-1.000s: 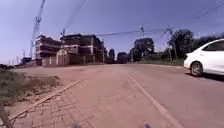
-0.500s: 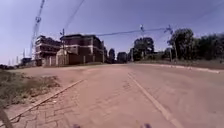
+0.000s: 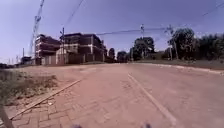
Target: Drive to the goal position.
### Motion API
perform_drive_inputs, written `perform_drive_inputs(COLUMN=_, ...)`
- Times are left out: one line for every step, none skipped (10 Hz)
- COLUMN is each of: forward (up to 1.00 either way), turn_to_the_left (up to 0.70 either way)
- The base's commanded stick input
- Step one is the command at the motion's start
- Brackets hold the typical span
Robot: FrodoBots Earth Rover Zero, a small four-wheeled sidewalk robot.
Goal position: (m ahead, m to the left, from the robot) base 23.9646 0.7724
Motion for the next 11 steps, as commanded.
perform_drive_inputs(forward=0.30, turn_to_the_left=0.00)
perform_drive_inputs(forward=0.30, turn_to_the_left=0.00)
perform_drive_inputs(forward=0.30, turn_to_the_left=0.00)
perform_drive_inputs(forward=0.30, turn_to_the_left=0.00)
perform_drive_inputs(forward=0.30, turn_to_the_left=0.00)
perform_drive_inputs(forward=0.30, turn_to_the_left=0.00)
perform_drive_inputs(forward=0.30, turn_to_the_left=0.00)
perform_drive_inputs(forward=0.30, turn_to_the_left=0.00)
perform_drive_inputs(forward=0.30, turn_to_the_left=0.00)
perform_drive_inputs(forward=0.30, turn_to_the_left=0.00)
perform_drive_inputs(forward=0.30, turn_to_the_left=0.00)
